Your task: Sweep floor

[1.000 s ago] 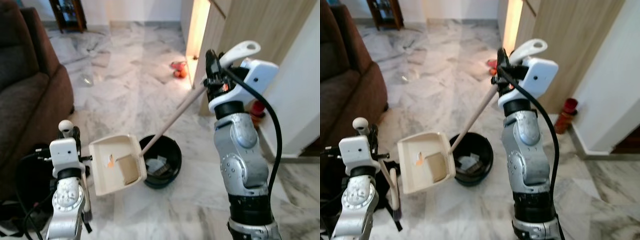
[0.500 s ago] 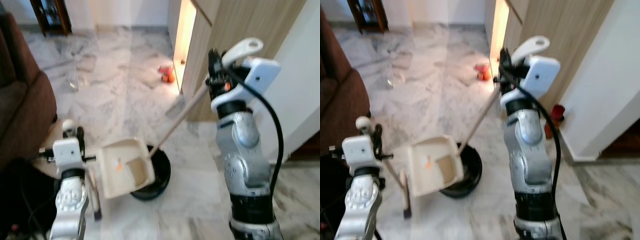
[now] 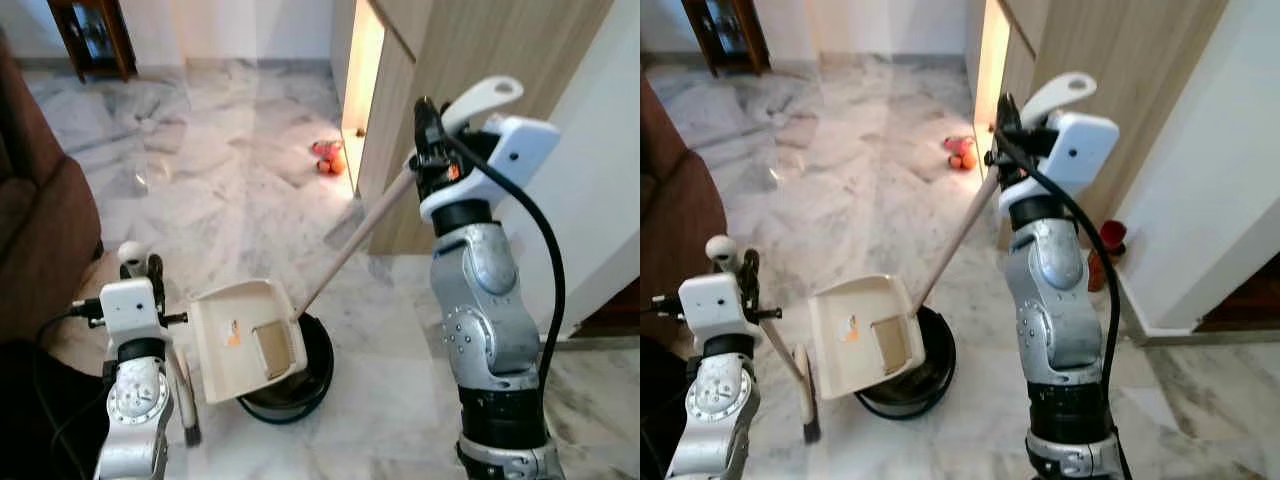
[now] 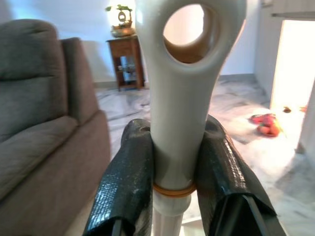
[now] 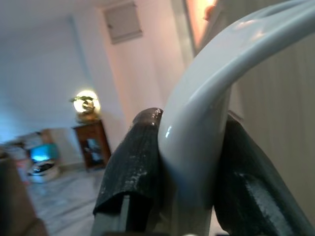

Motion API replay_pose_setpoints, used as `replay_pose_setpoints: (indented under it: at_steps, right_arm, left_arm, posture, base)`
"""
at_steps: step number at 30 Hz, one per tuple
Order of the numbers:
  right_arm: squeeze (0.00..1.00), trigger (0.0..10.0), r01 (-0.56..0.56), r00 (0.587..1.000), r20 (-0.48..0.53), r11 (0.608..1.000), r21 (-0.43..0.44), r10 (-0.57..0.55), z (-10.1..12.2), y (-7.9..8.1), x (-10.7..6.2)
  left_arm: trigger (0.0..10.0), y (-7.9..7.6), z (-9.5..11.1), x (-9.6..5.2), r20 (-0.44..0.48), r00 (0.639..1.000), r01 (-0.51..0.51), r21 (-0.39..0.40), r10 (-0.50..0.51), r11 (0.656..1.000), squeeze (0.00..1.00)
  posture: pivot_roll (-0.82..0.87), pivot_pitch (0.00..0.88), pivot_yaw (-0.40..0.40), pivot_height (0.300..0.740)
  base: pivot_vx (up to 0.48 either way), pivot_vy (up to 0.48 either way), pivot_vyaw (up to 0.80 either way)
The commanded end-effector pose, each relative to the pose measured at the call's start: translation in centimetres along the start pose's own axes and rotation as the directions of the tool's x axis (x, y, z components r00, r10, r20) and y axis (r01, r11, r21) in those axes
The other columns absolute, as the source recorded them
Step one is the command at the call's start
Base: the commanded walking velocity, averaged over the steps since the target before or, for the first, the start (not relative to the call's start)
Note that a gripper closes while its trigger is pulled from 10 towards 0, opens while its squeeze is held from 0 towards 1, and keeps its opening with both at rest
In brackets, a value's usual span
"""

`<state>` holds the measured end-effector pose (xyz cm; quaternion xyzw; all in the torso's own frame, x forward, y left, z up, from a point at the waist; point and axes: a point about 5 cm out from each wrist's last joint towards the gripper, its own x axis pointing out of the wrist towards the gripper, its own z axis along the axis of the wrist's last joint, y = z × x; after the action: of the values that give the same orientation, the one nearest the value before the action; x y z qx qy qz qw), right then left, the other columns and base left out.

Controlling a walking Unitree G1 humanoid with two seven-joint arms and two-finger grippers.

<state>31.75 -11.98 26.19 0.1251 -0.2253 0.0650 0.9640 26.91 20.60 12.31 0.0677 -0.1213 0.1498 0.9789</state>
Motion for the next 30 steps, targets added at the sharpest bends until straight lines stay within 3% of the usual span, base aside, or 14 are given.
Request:
replay_pose_setpoints:
  at_steps: [1,8,10,13,17,30]
  right_arm:
    - [0.00,10.0,-0.041,0.994,0.103,0.999,-0.022,0.043,1.9,1.1,0.3]
    - [0.00,10.0,-0.146,0.975,0.154,0.985,-0.089,0.158,2.3,3.3,-0.2]
    - [0.00,10.0,-0.187,0.964,0.177,0.980,-0.070,0.196,2.5,4.2,-0.5]
    - [0.00,10.0,-0.192,0.962,0.186,0.979,-0.065,0.201,2.6,4.4,-0.6]
    - [0.00,10.0,-0.251,0.930,0.221,0.948,-0.197,0.292,2.9,5.7,-0.9]
    - [0.00,10.0,-0.363,0.862,0.306,0.914,-0.181,0.403,3.9,8.7,-2.1]
  left_arm:
    - [10.0,0.2,0.9,0.2,0.056,0.998,0.000,0.011,-0.001,1.000,0.00]
    - [10.0,0.0,0.9,0.1,0.053,0.999,0.006,0.007,-0.006,1.000,0.00]
    - [10.0,0.0,0.9,0.1,0.056,0.998,0.005,0.006,-0.006,1.000,0.00]
    - [10.0,0.1,1.0,0.1,0.058,0.998,0.004,0.006,-0.005,1.000,0.00]
    - [10.0,0.0,0.9,0.2,0.058,0.998,0.009,0.002,-0.009,1.000,0.00]
    - [10.0,-0.2,1.0,0.2,0.062,0.998,0.016,-0.004,-0.015,1.000,0.00]
  posture:
    - [0.14,0.060,-0.020,0.740]
    - [0.14,0.063,-0.021,0.740]
    - [0.14,0.065,-0.022,0.740]
    - [0.14,0.065,-0.022,0.740]
    - [0.14,0.060,-0.021,0.740]
    - [0.14,0.057,-0.020,0.740]
  base:
    - [0.000,0.000,0.00]
    - [0.000,0.000,0.00]
    - [0.000,0.000,0.00]
    - [0.000,0.000,0.00]
    - [0.000,0.000,0.00]
    - [0.000,0.000,0.00]
